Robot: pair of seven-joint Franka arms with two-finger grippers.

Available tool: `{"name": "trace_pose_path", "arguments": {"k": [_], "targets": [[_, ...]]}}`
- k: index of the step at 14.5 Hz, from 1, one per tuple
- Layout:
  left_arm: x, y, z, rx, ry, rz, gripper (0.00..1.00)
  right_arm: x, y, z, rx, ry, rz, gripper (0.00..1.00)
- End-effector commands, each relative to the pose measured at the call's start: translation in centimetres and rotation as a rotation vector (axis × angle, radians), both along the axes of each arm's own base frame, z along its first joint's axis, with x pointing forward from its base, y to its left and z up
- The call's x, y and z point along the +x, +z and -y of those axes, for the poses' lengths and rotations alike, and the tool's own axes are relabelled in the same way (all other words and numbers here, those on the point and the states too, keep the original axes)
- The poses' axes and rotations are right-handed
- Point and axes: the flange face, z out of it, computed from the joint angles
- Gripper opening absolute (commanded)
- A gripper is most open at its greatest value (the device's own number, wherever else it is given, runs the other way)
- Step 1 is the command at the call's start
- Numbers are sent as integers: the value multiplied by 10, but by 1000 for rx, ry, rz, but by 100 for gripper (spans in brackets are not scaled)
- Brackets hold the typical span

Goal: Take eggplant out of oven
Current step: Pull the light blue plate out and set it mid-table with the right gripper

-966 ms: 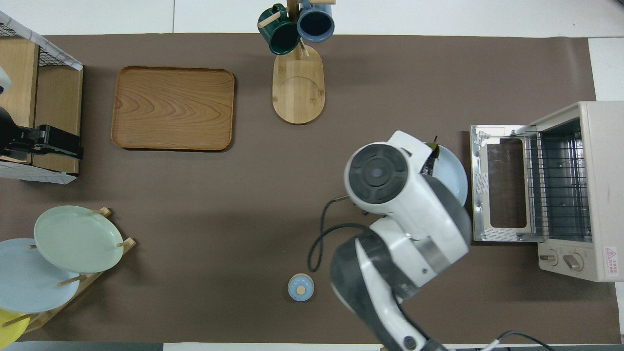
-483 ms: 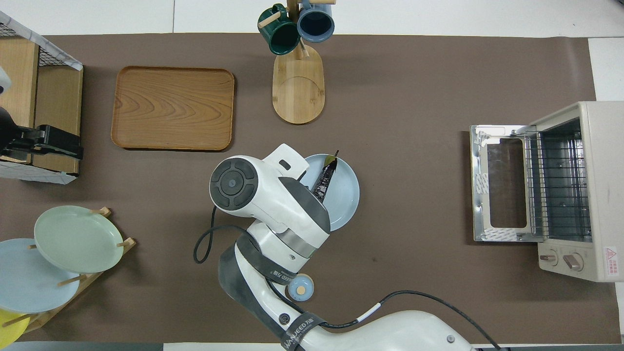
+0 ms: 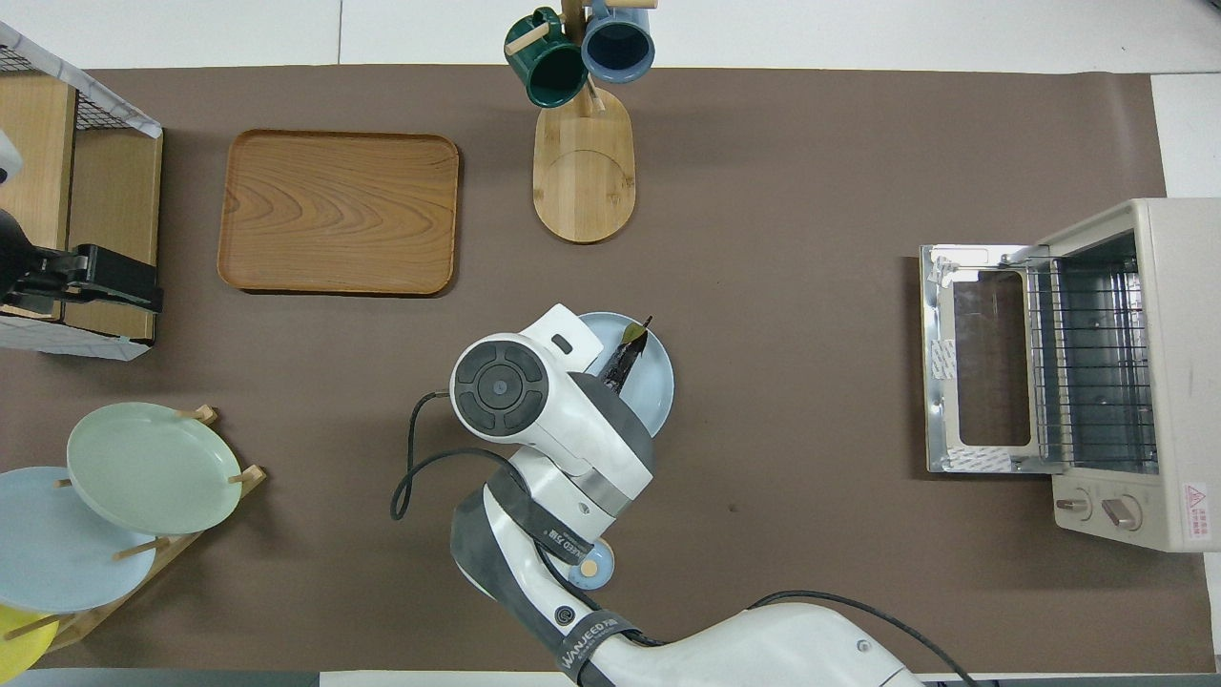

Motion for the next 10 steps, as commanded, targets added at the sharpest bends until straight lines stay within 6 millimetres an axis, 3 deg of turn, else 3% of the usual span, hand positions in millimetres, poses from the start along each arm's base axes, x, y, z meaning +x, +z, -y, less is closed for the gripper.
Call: {"name": "trace_pose_path", "arguments": {"k": [1, 3, 4, 7, 10], "targets": [[-7, 0, -2, -7, 4, 2, 100, 9, 21, 10, 38, -29, 28, 42], [-7, 1, -3, -7, 6, 4, 100, 26, 33, 23, 28, -54, 28, 49], [-7, 1, -3, -7, 4, 7, 100, 35, 45, 42, 15, -73, 19, 48], [-6, 2, 0, -7, 1, 12, 100, 68, 73, 124, -73, 0, -23, 47], [-7, 1, 3, -7, -2, 2, 100, 71, 57, 222, -128, -13, -107, 33]]}}
